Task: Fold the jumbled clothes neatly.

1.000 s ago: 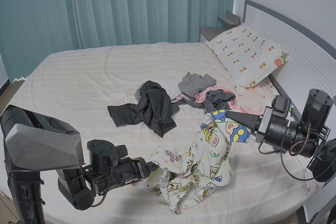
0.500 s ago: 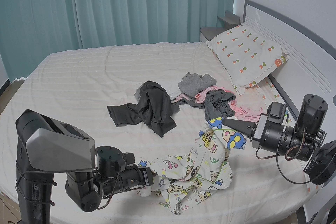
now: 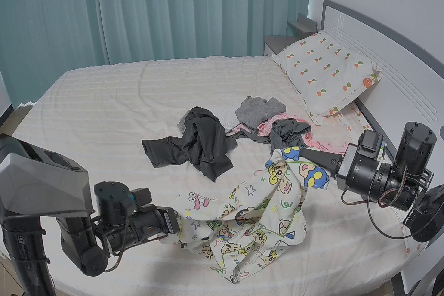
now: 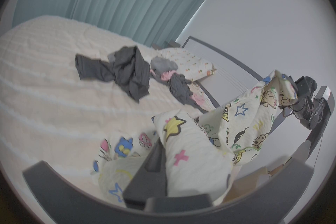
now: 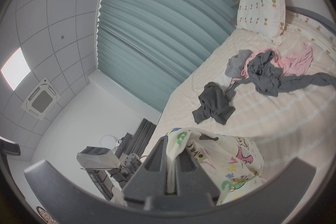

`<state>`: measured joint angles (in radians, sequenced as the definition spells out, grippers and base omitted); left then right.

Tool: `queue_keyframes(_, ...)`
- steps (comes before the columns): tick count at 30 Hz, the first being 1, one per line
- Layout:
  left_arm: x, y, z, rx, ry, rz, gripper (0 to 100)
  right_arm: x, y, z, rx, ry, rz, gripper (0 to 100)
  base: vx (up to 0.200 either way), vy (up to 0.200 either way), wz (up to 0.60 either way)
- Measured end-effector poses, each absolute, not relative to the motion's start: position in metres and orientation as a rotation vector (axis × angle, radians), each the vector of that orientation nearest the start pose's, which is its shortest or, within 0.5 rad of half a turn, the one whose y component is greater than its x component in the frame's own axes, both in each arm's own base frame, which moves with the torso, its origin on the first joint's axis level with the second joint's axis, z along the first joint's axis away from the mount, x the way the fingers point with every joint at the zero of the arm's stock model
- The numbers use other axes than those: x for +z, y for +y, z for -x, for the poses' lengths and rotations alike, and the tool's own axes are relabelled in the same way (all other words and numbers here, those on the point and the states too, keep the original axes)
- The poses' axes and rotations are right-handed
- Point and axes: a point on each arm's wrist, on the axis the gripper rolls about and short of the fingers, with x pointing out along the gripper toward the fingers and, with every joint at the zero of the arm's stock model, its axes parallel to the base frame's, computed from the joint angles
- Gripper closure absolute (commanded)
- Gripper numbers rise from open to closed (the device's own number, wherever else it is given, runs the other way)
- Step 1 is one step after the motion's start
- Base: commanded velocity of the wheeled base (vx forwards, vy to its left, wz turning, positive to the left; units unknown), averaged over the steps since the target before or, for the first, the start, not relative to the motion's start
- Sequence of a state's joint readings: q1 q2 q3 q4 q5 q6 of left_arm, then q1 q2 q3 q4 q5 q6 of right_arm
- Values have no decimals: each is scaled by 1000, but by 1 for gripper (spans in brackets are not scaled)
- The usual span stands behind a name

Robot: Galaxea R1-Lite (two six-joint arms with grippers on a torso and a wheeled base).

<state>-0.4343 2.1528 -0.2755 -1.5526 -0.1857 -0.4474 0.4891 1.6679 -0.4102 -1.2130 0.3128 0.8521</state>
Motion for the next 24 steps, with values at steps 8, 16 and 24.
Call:
queue_keyframes(8,83,-119,-280,-416,173,417,100,162,123,-225,708,293,-814,100,0,0,0)
queue_keyframes(16,142,-117,-284,-352,6,455,100,192,112,-227,707,137,-833,100,0,0,0)
queue_keyframes(24,173,-117,-265,-354,-93,489,100,228,103,-218,748,-6,-842,100,0,0,0)
